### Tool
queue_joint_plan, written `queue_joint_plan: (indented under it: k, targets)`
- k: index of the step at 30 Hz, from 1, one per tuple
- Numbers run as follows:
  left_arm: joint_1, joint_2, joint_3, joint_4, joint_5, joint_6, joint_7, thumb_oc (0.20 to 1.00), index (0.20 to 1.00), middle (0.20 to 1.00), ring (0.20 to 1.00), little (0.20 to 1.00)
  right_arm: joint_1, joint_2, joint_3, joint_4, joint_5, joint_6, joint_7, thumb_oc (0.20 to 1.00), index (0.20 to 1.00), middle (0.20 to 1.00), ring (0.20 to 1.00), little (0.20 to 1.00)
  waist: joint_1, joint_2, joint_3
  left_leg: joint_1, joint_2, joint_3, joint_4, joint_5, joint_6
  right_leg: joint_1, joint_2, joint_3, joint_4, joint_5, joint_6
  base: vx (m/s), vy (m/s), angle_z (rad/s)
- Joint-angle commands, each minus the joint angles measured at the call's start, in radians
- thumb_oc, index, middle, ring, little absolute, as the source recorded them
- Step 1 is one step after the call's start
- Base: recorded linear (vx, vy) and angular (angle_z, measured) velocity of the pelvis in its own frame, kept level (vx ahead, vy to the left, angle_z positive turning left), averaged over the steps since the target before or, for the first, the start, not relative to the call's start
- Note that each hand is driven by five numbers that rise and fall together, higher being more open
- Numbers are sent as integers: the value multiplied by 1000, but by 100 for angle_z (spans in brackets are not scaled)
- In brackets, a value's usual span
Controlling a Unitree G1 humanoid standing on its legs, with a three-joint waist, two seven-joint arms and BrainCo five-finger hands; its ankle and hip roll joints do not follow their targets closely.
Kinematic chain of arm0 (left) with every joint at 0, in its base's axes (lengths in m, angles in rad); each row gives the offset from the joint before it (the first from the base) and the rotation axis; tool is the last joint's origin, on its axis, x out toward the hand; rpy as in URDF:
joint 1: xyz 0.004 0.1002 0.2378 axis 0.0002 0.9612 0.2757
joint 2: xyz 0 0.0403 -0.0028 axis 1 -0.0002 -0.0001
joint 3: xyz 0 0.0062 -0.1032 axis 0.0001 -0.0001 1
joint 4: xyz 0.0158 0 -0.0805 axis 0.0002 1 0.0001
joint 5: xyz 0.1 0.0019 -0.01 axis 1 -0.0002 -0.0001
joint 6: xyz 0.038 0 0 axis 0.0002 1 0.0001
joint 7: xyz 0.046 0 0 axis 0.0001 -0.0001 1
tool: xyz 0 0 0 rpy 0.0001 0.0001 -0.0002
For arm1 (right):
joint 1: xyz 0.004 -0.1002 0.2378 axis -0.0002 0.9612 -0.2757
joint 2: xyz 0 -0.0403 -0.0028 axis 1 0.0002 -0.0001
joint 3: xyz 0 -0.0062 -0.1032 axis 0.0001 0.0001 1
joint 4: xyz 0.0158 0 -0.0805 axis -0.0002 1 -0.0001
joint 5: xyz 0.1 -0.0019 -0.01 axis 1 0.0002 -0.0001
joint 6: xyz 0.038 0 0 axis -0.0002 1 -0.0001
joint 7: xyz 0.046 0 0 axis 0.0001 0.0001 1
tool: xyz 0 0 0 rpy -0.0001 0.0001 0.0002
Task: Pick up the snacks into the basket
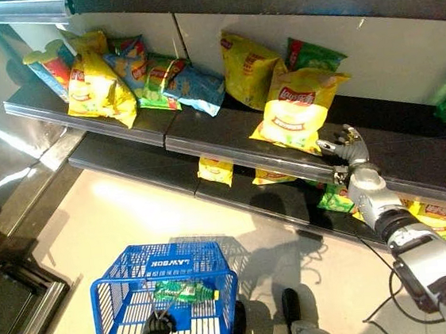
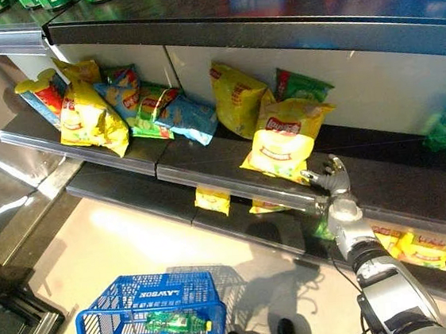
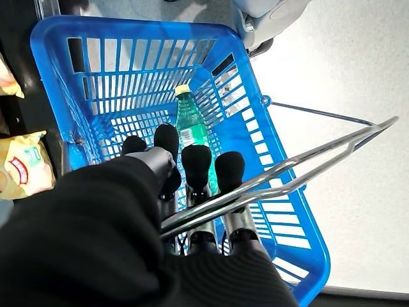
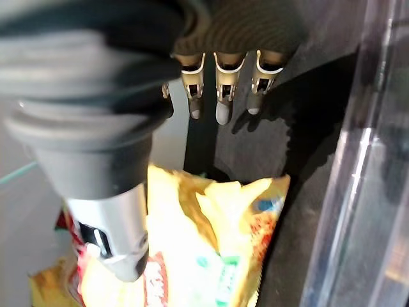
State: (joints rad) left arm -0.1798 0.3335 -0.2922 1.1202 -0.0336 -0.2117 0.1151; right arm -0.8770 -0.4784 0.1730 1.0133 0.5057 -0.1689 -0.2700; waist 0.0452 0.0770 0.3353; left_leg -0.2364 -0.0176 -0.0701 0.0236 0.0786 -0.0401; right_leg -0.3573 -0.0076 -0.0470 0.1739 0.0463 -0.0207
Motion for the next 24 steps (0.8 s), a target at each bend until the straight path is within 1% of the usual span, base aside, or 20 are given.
queue_joint_plan:
  k: [1,7,11,15,21,24]
  targets:
    - [103,76,-52,47,23,35,-3,200,200,200,200,200,-76,-65,34,10,19,-29,-2,1000,1000,1000,1000,1000,21,-29,-20,-37,-21,-7,72,-69,-38,32,-98,32,9,-81,149,18,-35,13]
    - [106,75,-61,47,15,33,-8,200,200,200,200,200,-101,-100,38,48,4,-23,0,1000,1000,1000,1000,1000,35,-10,-16,-43,-24,-39,59,-54,-46,22,-110,3,46,-106,143,22,-42,19]
    - [96,75,-73,42,15,31,-9,200,200,200,200,200,-102,-123,30,49,10,-27,-1,1000,1000,1000,1000,1000,39,0,-16,-54,-27,-73,53,-41,-55,16,-120,-30,73,-123,138,12,-65,30]
    - [95,69,-80,44,16,32,-10,200,200,200,200,200,-89,-123,26,67,3,-24,0,1000,1000,1000,1000,1000,48,6,-20,-55,-27,-99,45,-30,-58,27,-128,-65,77,-132,136,31,-57,31]
    - [92,69,-87,43,20,32,-8,200,200,200,200,200,-101,-114,39,85,-8,-25,1,1000,1000,1000,1000,1000,55,11,-26,-54,-24,-108,36,-24,-63,32,-128,-77,77,-138,135,13,-22,15]
    - [91,67,-90,46,21,33,-7,200,200,200,200,200,-102,-123,40,88,-5,-25,7,1000,1000,1000,1000,1000,57,17,-28,-55,-22,-117,27,-13,-70,35,-137,-99,86,-144,130,6,-28,12]
